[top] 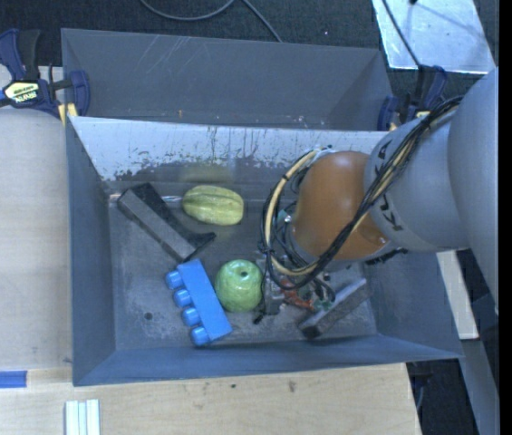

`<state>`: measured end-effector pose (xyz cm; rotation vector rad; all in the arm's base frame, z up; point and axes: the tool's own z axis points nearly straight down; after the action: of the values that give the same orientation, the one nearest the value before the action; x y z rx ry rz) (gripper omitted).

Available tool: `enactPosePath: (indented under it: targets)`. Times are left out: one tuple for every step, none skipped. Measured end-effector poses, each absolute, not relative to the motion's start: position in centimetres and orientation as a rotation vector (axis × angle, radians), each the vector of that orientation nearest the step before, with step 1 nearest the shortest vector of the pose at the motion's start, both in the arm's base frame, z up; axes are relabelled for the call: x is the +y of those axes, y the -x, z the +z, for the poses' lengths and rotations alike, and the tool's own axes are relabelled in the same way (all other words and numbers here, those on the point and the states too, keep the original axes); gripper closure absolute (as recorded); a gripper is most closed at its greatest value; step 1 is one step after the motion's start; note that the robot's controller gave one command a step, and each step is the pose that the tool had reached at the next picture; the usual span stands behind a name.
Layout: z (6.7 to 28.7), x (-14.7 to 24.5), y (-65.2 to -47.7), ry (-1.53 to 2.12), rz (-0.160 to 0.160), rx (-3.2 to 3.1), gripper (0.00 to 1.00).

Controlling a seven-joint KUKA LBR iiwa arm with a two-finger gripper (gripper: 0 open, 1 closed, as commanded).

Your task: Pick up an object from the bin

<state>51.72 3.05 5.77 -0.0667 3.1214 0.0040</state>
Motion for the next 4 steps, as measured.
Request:
enactPosePath:
  targets:
    - [6.1,1.9,-51.9,0.090,-0.001,3.123,1.00]
    - [6.6,1.1,-52.2,0.105,-0.005,3.122,0.00]
    - [6.9,0.7,-52.4,0.113,-0.005,3.121,0.00]
    - [7.0,4.6,-55.0,0.231,-0.010,3.117,0.00]
